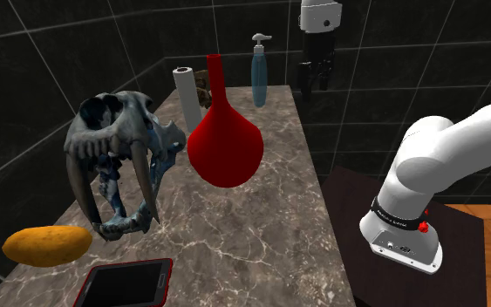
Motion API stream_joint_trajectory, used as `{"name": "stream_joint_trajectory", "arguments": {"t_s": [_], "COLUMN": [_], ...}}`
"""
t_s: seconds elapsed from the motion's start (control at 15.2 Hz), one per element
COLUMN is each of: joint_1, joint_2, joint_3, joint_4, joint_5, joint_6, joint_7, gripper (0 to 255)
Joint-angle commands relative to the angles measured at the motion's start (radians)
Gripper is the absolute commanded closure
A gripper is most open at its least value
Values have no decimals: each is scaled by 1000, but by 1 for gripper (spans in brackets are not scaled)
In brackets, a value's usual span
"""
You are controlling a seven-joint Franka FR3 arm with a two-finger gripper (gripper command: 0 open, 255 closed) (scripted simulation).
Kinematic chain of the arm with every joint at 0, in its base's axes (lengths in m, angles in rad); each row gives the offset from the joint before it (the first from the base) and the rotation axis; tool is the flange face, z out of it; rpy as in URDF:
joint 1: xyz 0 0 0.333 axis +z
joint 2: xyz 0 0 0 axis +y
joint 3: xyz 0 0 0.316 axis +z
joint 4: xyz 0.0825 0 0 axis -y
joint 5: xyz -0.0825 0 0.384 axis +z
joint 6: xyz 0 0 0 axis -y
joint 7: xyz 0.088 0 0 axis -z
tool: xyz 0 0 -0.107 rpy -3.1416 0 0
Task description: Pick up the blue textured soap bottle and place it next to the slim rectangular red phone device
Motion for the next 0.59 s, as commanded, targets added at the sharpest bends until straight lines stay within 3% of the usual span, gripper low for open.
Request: {"name": "stream_joint_trajectory", "arguments": {"t_s": [0.0,0.53], "joint_1": [0,-99], "joint_2": [0,195], "joint_3": [0,44], "joint_4": [0,91], "joint_5": [0,-13], "joint_6": [0,254], "joint_7": [0,211], "gripper": [0,0]}}
